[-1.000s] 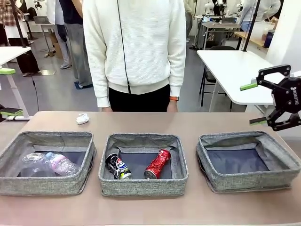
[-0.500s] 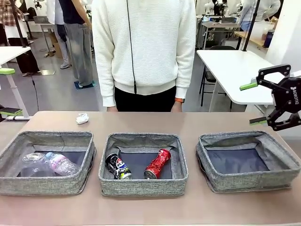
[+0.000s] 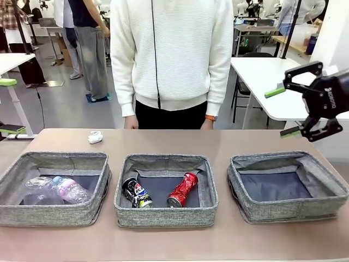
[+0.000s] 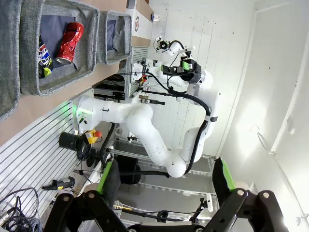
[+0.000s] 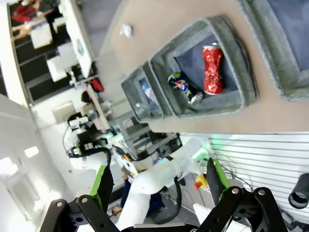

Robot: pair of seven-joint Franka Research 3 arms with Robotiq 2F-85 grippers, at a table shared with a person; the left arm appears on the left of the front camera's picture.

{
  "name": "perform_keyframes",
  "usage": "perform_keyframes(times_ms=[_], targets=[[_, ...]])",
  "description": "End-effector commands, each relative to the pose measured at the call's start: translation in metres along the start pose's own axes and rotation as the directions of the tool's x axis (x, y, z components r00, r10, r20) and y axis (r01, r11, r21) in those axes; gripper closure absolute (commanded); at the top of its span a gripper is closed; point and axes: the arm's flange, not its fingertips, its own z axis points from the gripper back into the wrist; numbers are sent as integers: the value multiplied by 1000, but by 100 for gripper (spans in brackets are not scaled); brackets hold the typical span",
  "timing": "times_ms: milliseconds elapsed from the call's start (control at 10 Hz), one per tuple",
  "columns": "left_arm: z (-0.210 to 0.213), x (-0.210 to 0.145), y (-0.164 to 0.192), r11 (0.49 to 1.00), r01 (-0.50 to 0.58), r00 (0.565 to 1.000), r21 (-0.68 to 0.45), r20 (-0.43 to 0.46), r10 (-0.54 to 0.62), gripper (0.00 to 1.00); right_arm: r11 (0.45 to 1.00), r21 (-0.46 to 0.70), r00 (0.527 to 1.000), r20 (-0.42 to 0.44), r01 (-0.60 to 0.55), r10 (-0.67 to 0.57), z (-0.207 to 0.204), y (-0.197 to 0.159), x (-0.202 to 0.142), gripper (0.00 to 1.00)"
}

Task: Sort the waste into the appropriate baskets.
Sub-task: Pick up the waste item pointed out by the person.

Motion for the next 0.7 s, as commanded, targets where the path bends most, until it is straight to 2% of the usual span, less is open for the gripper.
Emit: perform_keyframes(times_ms=[0,600], targets=[[-1,-2,-5,1000,-12,1000,-20,-5,12,0,1000,10,1000,-8,-3,3,3,2,8,0],[-1,-2,-5,1000,-12,1000,-20,-5,12,0,1000,10,1000,-8,-3,3,3,2,8,0]])
